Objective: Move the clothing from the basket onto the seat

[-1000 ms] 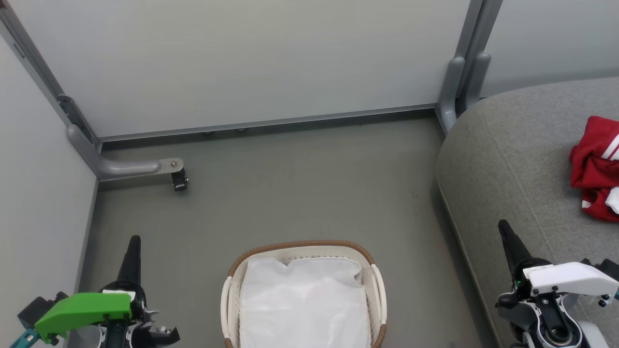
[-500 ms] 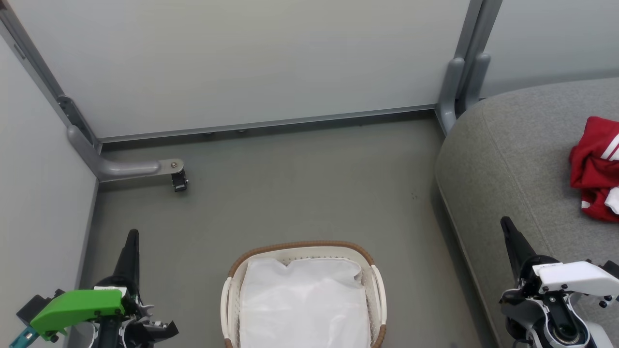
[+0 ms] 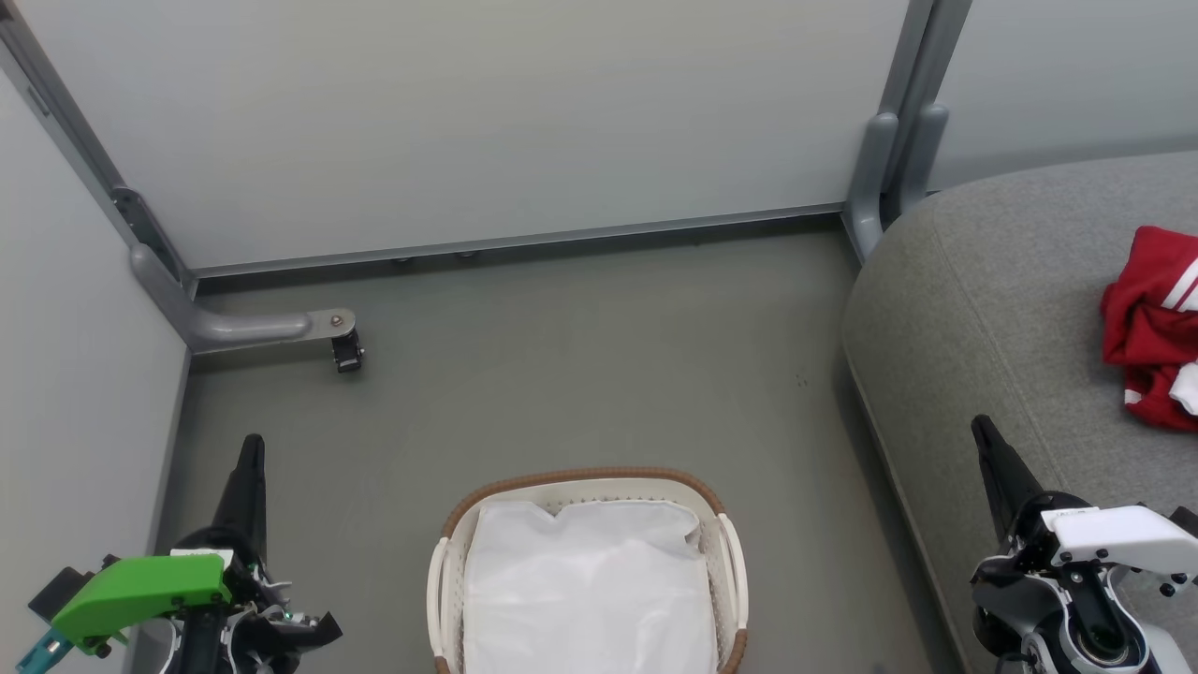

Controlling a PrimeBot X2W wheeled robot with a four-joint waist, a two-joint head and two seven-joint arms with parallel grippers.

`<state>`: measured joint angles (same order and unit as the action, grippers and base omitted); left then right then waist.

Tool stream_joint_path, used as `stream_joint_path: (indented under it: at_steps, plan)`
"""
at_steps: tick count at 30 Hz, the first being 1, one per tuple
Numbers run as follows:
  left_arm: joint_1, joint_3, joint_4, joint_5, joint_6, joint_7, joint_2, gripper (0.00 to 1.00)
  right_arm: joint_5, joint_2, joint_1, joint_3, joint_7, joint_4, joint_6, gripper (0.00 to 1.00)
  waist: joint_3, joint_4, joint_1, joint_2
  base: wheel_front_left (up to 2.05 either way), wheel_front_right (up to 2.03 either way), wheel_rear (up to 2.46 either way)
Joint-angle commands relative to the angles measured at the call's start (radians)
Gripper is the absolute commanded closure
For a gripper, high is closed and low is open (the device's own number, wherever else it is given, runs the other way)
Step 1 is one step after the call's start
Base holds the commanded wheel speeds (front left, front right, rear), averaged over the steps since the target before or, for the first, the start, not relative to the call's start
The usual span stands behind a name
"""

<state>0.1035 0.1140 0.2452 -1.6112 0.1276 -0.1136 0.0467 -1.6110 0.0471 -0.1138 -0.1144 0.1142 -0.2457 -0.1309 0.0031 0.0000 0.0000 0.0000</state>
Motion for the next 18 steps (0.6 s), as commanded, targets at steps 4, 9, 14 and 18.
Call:
stream_joint_path:
  at_steps: [4,9,14,18]
  plan:
    - [0.011,0.002,-0.001,-0.003,0.006,-0.005,0.007,1.0,-0.004,0.006,0.01,-0.002,0.003,0.004,0.0,1.0,0.0,0.0,0.0,0.0,0.0,0.0,0.0]
    - [0.011,0.002,-0.001,-0.003,0.006,-0.005,0.007,1.0,-0.004,0.006,0.01,-0.002,0.003,0.004,0.0,1.0,0.0,0.0,0.0,0.0,0.0,0.0,0.0]
    - [0.011,0.002,-0.001,-0.003,0.006,-0.005,0.007,1.0,-0.004,0.006,0.01,-0.002,0.003,0.004,0.0,1.0,0.0,0.0,0.0,0.0,0.0,0.0,0.0]
    - [0.011,0.002,-0.001,-0.003,0.006,-0.004,0.007,1.0,-0.004,0.006,0.01,-0.002,0.003,0.004,0.0,1.0,0.0,0.0,0.0,0.0,0.0,0.0,0.0]
